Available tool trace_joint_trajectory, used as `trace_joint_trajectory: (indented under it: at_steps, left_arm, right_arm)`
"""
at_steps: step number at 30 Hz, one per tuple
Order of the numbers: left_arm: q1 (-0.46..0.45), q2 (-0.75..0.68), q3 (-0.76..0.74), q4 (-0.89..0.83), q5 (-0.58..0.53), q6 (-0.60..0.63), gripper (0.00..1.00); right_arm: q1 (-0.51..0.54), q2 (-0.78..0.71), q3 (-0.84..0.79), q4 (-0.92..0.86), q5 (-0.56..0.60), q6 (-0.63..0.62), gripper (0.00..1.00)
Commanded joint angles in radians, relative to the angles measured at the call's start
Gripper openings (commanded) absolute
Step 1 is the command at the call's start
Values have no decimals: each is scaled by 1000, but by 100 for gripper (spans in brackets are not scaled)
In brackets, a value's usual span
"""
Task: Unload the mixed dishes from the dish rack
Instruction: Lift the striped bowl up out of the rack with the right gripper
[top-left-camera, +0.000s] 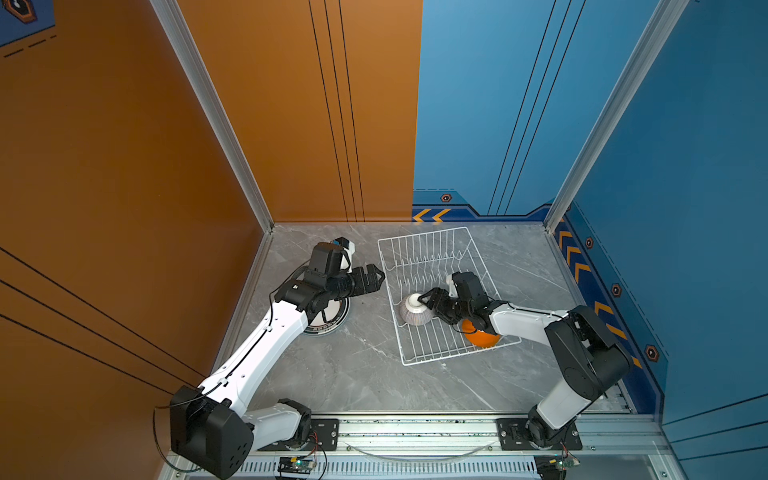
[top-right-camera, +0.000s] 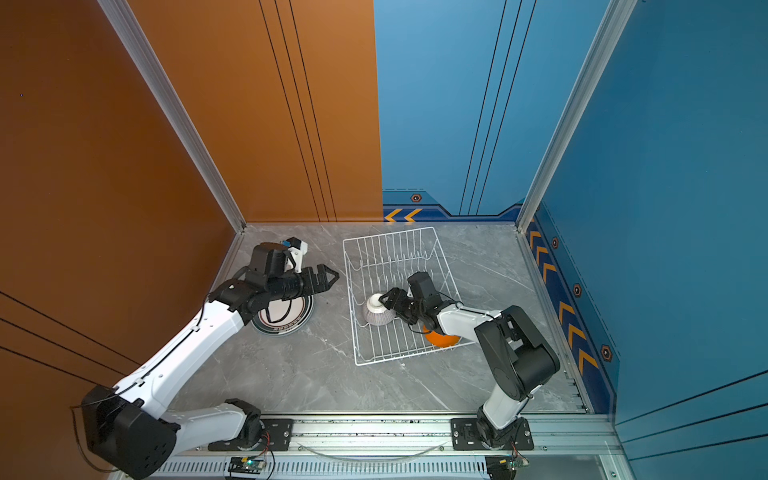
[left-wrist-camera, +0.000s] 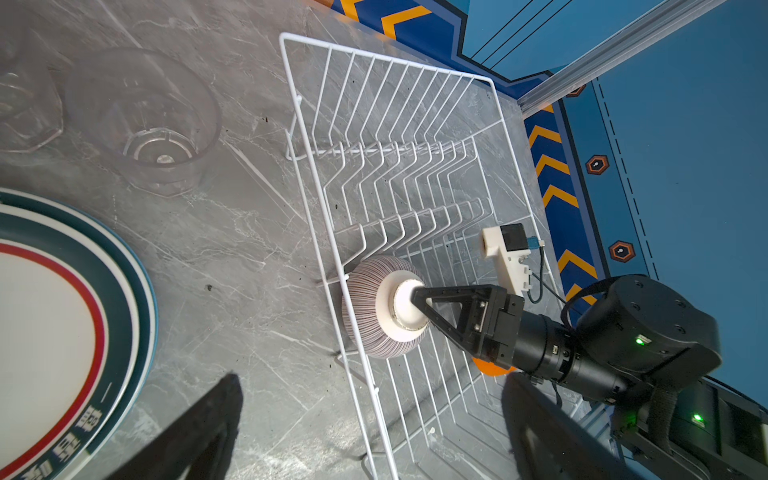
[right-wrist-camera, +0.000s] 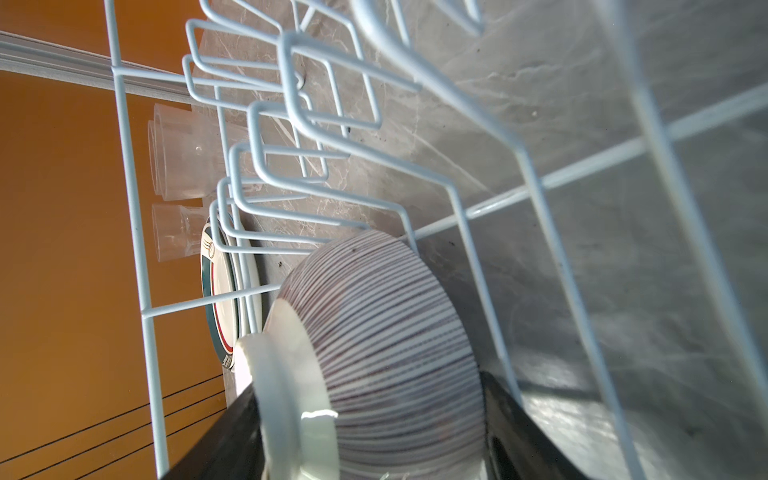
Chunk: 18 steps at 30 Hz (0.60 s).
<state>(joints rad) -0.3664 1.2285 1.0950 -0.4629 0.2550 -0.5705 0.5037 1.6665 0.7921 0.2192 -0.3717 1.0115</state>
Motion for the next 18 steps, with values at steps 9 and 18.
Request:
trace_joint_trajectory:
  at_steps: [9,18]
  left_arm:
    - [4,-31,-21,38,45,-34,98]
    - [-16,-12,-26,86,63,-67,98]
  right_arm:
    - [-77,-66,-47,-200,46,14,65]
    - [-114,-204,-42,-195,-3,45,66]
